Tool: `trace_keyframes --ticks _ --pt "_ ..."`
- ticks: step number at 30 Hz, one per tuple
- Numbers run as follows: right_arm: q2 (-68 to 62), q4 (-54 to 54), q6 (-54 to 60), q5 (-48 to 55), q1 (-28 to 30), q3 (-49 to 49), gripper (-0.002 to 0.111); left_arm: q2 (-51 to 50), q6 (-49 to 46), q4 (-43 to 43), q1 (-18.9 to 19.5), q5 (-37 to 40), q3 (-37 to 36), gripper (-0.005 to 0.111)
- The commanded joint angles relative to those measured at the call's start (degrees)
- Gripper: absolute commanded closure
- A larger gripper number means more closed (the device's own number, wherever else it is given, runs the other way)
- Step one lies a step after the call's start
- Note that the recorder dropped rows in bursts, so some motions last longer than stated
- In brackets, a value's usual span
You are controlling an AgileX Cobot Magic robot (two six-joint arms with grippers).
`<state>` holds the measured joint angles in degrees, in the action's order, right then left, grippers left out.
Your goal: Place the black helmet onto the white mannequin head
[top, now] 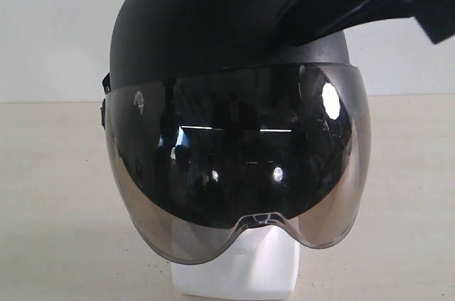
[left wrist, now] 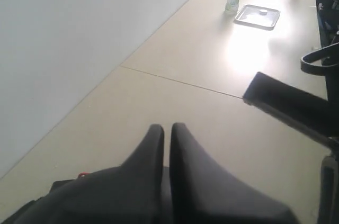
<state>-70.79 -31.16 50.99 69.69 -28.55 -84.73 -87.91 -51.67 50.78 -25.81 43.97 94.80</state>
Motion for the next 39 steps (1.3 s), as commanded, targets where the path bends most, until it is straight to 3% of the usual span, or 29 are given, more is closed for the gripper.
trace_keyframes --ticks 1,7,25,39 --pt "-0.2 -4.5 0.9 -1.9 0.0 0.2 0.109 -1.9 0.3 -0.8 2.0 1.3 0.2 0.102" --pt "-0.2 -7.3 0.9 -1.6 0.0 0.2 0.109 -4.0 0.3 -0.5 4.0 3.9 0.2 0.102" --pt "-4.6 -5.8 -0.4 0.3 0.0 0.2 0.109 -5.5 0.5 -0.4 4.0 5.2 0.1 0.102" --pt "-5.9 0.2 -10.9 0.3 0.0 0.2 0.109 -5.5 2.7 -0.4 4.0 5.6 0.1 0.102"
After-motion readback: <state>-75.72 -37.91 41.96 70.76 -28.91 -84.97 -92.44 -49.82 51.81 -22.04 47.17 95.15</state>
